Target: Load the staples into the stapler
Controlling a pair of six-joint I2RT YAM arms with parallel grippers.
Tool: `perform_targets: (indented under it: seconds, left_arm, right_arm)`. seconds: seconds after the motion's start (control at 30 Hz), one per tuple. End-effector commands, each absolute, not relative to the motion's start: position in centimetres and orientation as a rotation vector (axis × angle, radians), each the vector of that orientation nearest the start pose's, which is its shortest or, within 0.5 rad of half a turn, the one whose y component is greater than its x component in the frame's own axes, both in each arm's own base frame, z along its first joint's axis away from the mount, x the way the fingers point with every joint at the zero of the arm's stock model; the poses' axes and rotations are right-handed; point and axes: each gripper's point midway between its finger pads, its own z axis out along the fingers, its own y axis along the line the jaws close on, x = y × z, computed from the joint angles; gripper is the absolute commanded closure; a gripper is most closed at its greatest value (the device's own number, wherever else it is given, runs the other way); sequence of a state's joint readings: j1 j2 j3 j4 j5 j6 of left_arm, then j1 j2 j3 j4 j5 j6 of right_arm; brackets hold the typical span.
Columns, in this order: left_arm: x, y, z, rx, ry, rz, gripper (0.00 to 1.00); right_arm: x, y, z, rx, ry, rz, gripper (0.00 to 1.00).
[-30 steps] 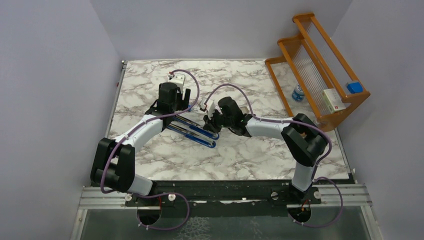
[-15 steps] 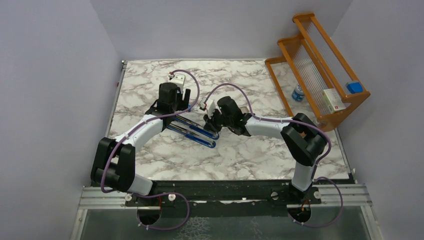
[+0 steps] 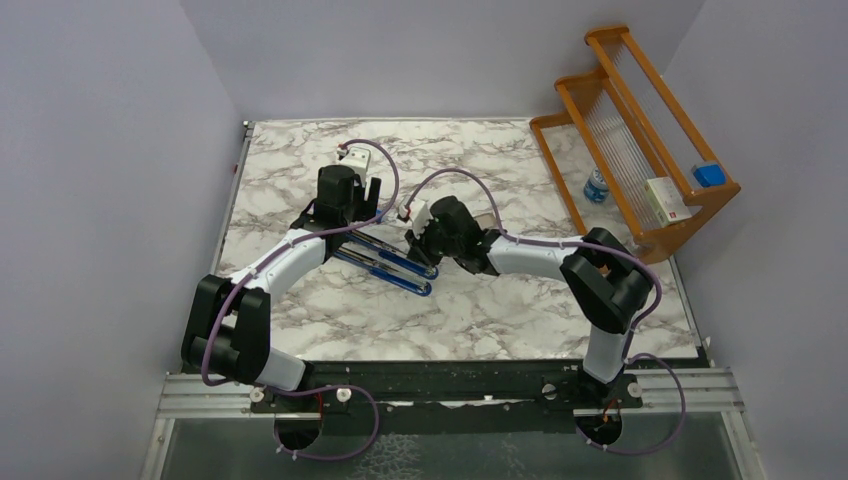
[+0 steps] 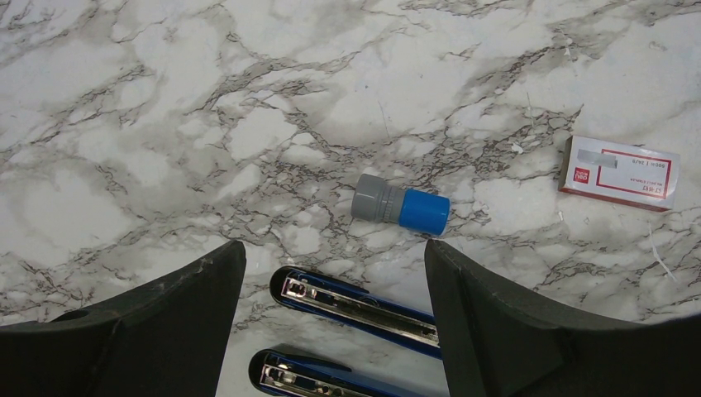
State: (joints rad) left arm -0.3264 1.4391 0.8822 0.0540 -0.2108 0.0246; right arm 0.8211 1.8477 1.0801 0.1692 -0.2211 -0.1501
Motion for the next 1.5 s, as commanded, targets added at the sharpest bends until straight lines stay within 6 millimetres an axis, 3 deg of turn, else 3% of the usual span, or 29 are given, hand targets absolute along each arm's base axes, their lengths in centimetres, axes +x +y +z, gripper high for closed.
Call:
perform_targets:
  seconds: [0.0, 1.47]
  left_arm:
    - [41.0, -9.6, 14.1, 0.233, 2.041, 0.037, 0.18]
    - [41.0, -9.8, 14.2, 0.241, 2.039, 0.027, 0.18]
  right_arm:
    - [31.6, 38.0, 7.7, -1.112, 1.9, 0.569, 0.99]
    - [30.7, 38.6, 5.9, -1.182, 1.925, 0.616, 0.99]
